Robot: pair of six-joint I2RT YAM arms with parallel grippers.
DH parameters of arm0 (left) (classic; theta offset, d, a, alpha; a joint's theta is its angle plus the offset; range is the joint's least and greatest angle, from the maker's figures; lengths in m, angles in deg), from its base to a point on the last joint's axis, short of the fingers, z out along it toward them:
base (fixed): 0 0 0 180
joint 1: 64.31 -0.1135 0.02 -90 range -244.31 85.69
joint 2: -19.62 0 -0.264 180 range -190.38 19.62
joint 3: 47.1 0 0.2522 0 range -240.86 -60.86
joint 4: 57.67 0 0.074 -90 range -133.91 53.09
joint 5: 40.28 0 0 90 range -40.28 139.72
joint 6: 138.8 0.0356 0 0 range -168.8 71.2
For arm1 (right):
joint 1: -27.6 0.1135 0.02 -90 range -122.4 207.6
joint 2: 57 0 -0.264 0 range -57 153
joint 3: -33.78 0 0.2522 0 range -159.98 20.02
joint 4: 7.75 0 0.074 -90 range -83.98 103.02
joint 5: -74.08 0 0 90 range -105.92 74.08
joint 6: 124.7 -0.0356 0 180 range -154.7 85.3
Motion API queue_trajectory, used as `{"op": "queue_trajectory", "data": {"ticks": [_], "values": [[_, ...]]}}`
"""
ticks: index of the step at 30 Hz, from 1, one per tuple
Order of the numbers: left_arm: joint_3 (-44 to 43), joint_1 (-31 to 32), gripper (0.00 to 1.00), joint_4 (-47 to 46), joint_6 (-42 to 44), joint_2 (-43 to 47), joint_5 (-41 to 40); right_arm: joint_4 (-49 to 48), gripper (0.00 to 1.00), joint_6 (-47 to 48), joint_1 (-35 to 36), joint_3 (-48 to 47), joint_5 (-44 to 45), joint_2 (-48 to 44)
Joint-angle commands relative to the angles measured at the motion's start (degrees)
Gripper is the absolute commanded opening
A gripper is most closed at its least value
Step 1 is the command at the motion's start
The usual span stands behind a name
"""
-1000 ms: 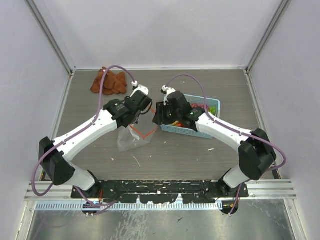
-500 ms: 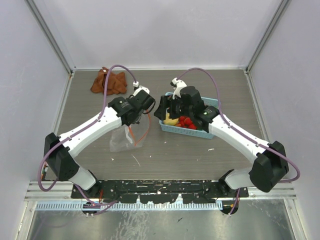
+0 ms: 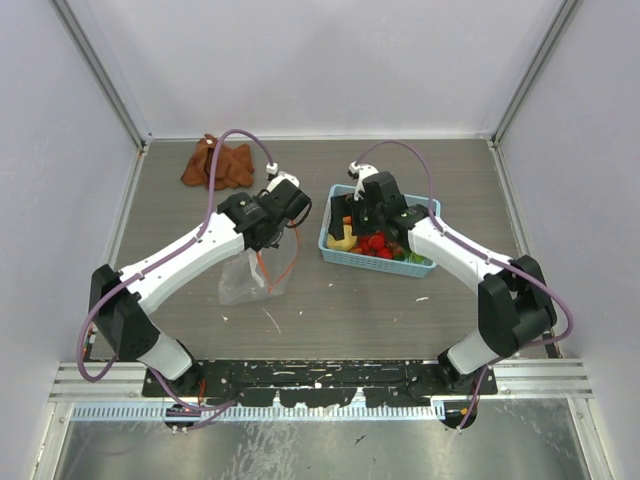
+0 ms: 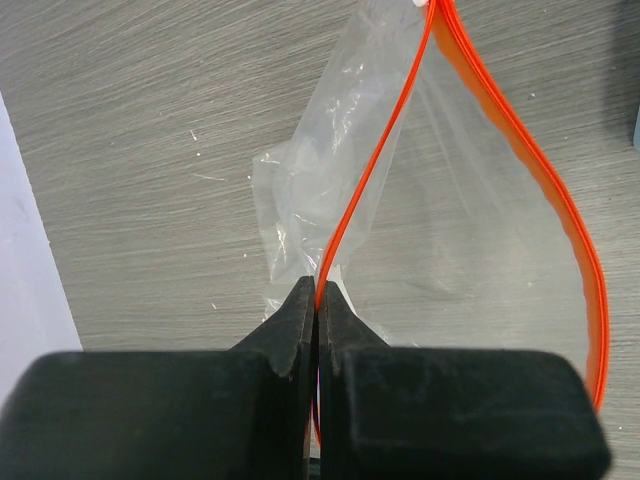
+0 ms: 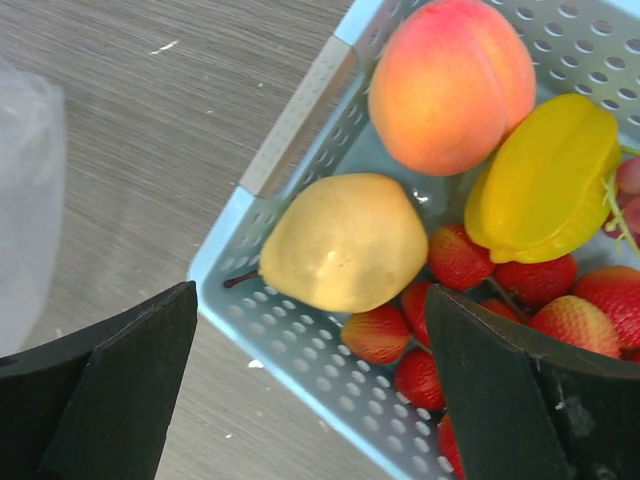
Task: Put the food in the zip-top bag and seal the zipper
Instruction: Pick up the fake fruit from the bin.
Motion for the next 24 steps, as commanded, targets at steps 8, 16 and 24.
{"op": "queue_trajectory", "data": {"ticks": [8,16,24], "values": [[-1.41,-0.30,0.00,-0.46,-0.17,1.52,-0.80,-4.63,1.00,14.67,-2.02,-1.36,-6.84,9.08],[-1.09,-0.26,0.00,-0.81,0.62,2.00,-0.65,-5.50,1.00,19.62,-2.05,-1.71,-9.84,14.74],[-0.96,-0.35,0.00,-0.91,1.07,1.97,-0.55,-7.48,1.00,20.51,-2.16,-0.99,-12.78,15.10]]}}
